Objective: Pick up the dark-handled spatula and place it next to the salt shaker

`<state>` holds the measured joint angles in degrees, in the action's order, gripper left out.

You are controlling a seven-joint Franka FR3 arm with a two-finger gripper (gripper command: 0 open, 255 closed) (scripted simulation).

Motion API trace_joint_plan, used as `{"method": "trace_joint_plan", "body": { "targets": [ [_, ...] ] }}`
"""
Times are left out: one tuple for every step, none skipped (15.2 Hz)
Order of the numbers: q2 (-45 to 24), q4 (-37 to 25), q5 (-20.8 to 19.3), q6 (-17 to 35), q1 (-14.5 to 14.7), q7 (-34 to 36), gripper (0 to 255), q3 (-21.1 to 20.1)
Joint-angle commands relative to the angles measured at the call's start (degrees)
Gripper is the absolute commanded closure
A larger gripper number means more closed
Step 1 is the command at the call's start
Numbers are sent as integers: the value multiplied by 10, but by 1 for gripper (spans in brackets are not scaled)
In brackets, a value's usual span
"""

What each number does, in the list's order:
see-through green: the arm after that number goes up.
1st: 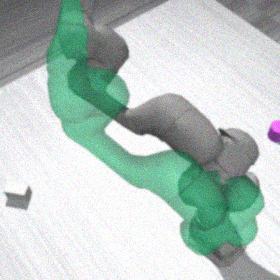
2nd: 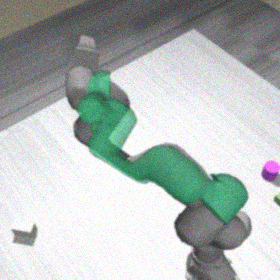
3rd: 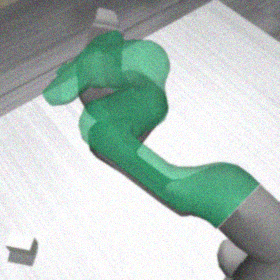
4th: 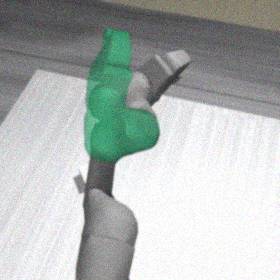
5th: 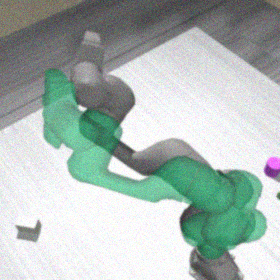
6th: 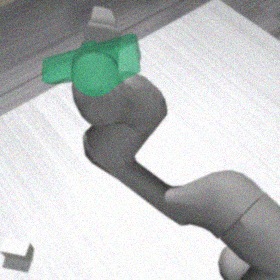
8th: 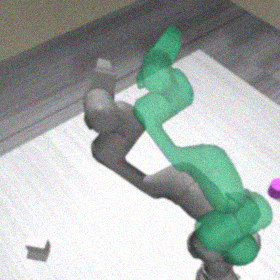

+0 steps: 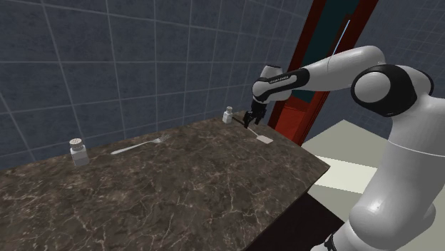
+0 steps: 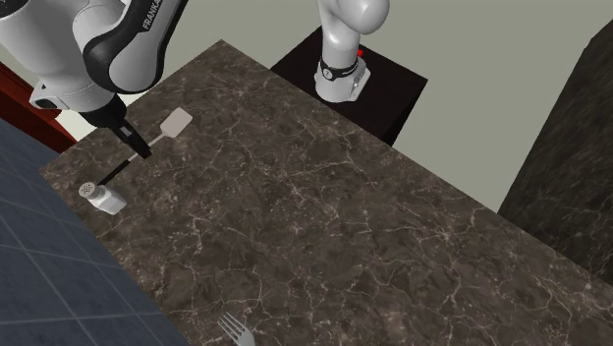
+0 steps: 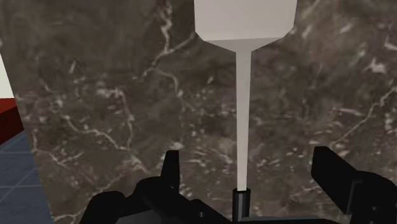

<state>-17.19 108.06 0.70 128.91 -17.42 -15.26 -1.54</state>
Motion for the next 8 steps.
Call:
{"method": "trace_joint_plan", "body": {
  "targets": [
    [10, -6, 0, -16, 0, 0, 0, 0],
    [20, -12, 0, -32, -1, 0, 0, 0],
    [29, -19, 1, -48, -1, 0, 0, 0],
    [36, -26, 1, -62, -1, 0, 0, 0],
    [36, -26, 1, -62, -1, 0, 0, 0],
    [36, -26, 1, -62, -1, 0, 0, 0],
    [36, -26, 1, -62, -1, 0, 0, 0],
    [36, -26, 1, -62, -1, 0, 0, 0]
  ]
}}
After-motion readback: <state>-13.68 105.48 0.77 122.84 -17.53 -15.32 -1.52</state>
